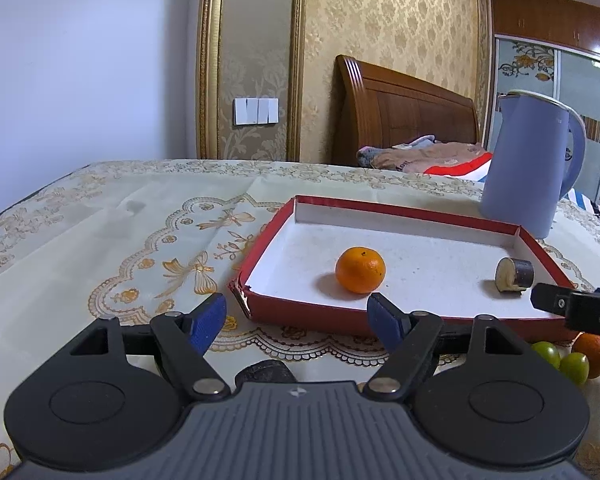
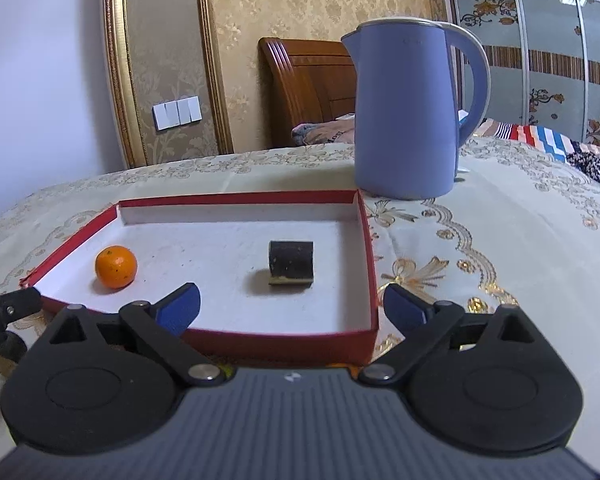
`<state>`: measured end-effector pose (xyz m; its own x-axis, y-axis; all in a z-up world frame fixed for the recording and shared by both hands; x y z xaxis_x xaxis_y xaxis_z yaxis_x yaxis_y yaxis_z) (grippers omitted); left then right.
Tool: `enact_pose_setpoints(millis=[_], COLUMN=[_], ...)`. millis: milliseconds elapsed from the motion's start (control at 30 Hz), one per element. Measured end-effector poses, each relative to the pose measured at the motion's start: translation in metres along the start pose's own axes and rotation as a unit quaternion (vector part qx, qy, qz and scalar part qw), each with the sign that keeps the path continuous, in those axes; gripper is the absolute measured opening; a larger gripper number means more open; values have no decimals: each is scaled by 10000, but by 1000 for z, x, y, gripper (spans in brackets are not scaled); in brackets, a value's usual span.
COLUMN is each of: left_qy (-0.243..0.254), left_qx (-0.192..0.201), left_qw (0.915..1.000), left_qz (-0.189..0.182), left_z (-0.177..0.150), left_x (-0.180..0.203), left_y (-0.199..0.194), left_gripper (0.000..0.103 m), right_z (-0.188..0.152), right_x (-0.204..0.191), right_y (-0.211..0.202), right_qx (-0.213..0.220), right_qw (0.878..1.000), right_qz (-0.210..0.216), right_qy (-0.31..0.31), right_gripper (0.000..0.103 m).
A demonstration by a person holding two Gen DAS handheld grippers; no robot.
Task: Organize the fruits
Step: 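Lower the orange into the tray and open the left gripper, then withdraw both, then move both grippers back out of the tray toward the remaining fruits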
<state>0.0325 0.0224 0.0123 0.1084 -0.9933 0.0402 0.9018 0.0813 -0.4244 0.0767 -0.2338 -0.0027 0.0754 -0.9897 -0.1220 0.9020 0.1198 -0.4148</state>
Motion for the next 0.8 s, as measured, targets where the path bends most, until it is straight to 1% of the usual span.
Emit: enact_pose_setpoints(millis=[167,267,400,500,533,567,667,733,800], left_qy=[21,66,178,-233,-327,-380,-381,-298,-253], left_qx=[-9,-66,-26,-160,-234,-298,-327,-333,-440], left_qw=[10000,9999,9995,9980,9972,9966,9966,9963,9953], left_qz=[-10,-143,-264,-572,-632,-662,-652,-731,-825], left_z=[-5,-11,-25,-27,-27,-28,-29,-31,-34], left_x=[-7,-13,-22,-36,-40,-43,-42,-39,-32], left_y=[-8,-17,-29,-31,-30,-30,-33,-38,-44], left_gripper=[77,77,78,80,83,83,83,83,83], right_z=[-3,-3,-3,-4,-3,-3,-4,-4,-4], right_x=[2,-1,-3,-2,-2,-1,0,0,0], right_y=[-11,-12,-13,-11,-11,-10,-10,-10,-9], right_qx=[96,93,98,42,27,16,-11,0,-13], right_qw=[9999,9999,9999,9999,10000,10000,10000,9999,9999], right_qz=[77,90,116,98,91,86,71,72,65], right_qy=[73,12,-10,2,14,27,60,89,94], right_gripper=[98,99,100,100,100,100,100,101,101])
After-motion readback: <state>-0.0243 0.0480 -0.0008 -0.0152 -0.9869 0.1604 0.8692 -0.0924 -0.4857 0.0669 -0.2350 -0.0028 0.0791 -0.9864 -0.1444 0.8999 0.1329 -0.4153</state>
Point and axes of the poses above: each gripper's, at about its wrist camera, not at the fingertips, and y roughly the way its jaws point, x to its right, z to its top, the point moved 2 cm from there along y, roughly the way its jaws point, and after that the axes turned 1 degree about x, right-handed, at the moved point
